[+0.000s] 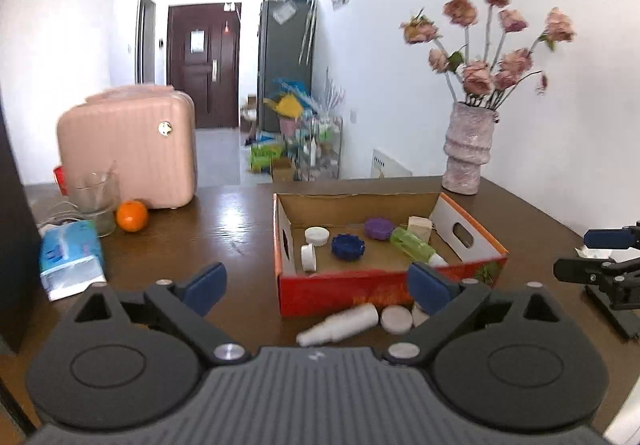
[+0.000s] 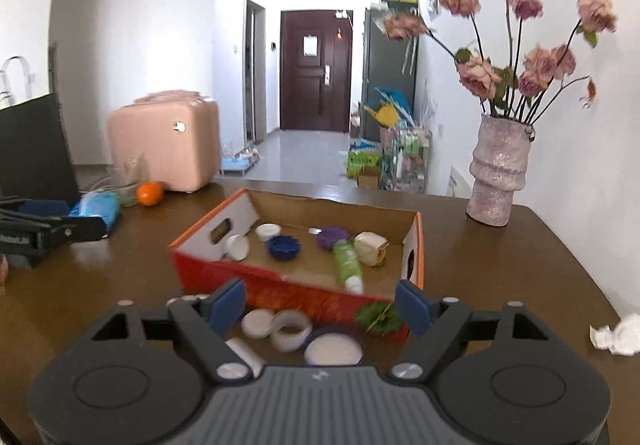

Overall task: Organize rigid objects
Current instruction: 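Move both tools back from the box toward the remaining items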

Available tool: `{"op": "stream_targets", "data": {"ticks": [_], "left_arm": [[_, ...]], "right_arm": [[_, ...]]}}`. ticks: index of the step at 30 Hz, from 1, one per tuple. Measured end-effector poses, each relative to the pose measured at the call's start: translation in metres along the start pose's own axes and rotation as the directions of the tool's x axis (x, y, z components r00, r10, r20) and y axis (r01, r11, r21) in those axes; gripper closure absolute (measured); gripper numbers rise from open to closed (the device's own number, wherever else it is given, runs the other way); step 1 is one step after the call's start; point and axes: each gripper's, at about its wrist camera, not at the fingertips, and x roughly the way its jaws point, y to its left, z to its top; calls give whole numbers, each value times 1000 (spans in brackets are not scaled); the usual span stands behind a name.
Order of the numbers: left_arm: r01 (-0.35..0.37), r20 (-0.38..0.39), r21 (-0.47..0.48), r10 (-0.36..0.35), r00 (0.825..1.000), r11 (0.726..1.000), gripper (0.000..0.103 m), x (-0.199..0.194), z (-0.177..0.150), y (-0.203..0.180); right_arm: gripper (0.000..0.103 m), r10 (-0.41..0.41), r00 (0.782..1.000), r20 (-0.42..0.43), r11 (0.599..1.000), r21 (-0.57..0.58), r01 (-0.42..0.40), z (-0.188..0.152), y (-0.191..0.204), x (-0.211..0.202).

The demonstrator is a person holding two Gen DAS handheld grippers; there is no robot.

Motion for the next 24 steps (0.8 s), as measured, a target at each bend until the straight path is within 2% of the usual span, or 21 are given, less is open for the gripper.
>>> {"op": "stream_targets", "data": {"ticks": [7,10,13,18,24], "left_arm": [[23,10,21,-24,1000,1000,1,-61,-61,-13],[55,-24,9,-55,998,998,1,-79,-86,-18],[68,-40,37,-67,997,997,1,-92,-106,-25],[78,-61,51,-75,995,996,1,-95,-117,-31],[85,-83,49,-81,993,995,1,-86,-119,-35]], "right_arm": [[18,-44,997,63,999,11,44,-61,40,-59],[18,-36,998,49,999,25,35,-89,51,-75],[18,-36,999,11,997,68,35,-117,56,-88],[18,-32,999,-23,993,114,35,-143,56,-103],[18,-59,998,-27,987,146,63,-146,48,-99]]}}
